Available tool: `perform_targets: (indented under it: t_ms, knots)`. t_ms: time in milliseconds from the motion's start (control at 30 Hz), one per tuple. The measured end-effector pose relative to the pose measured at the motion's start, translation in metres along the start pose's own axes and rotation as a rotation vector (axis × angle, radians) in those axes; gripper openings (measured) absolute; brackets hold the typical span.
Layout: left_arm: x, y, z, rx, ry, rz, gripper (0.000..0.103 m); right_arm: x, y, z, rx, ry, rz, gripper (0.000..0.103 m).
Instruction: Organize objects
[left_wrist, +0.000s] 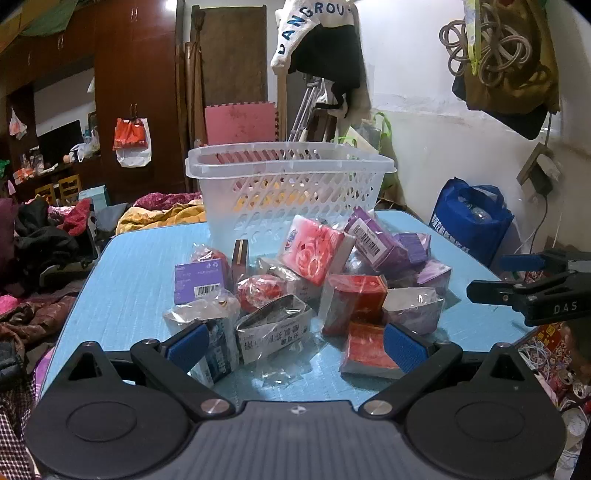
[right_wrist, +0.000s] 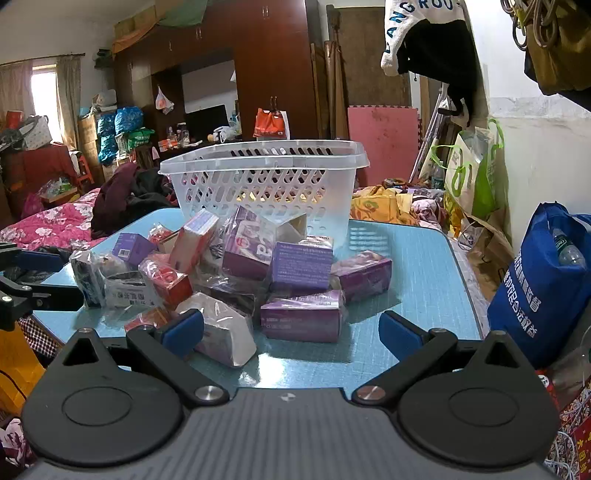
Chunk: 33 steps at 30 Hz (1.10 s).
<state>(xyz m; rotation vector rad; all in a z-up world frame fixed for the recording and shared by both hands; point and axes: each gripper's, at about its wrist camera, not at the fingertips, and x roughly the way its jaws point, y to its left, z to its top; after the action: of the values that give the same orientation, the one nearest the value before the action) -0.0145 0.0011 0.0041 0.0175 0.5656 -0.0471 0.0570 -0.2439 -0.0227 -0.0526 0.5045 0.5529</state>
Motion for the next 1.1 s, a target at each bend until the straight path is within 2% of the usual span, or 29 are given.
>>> perform_targets:
  t_ms: [1100]
  knots:
    - [0.0019,-0.0017,-0.0024,0.005,0.001,-0.007,0.102,0.0028,0.0003,-0.0036,0.001,0.009,0.000,0.103]
